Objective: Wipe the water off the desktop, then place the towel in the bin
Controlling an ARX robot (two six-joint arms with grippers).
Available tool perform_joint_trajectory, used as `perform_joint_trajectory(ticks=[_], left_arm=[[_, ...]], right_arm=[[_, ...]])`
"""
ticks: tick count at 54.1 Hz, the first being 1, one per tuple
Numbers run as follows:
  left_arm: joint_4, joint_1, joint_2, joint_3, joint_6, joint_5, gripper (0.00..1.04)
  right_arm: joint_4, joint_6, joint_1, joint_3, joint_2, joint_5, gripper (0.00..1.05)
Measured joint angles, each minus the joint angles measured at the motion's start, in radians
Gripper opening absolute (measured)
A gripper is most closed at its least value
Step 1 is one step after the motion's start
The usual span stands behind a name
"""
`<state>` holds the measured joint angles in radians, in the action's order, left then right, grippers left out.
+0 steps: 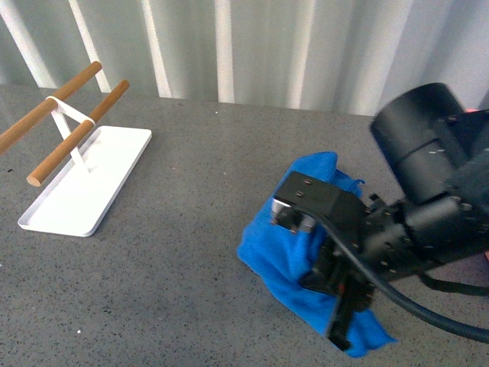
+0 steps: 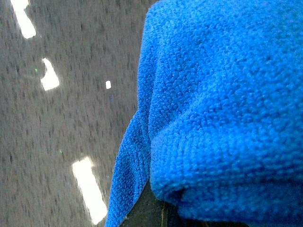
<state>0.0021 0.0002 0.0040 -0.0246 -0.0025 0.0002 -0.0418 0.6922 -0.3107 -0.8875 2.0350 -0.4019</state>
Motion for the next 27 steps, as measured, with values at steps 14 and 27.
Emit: perform_joint_trajectory(ticks=[14, 27], left_arm=[[0.000, 0.000, 0.000, 0.000, 0.000, 0.000, 0.98], [0.000, 0.000, 0.000, 0.000, 0.000, 0.000, 0.98]], right_arm=[[-0.052, 0.183, 0.160, 0.053, -0.121, 0.042, 0.03], [-0.061, 0.229, 0.246, 0.032, -0.138, 0.079, 0.03]])
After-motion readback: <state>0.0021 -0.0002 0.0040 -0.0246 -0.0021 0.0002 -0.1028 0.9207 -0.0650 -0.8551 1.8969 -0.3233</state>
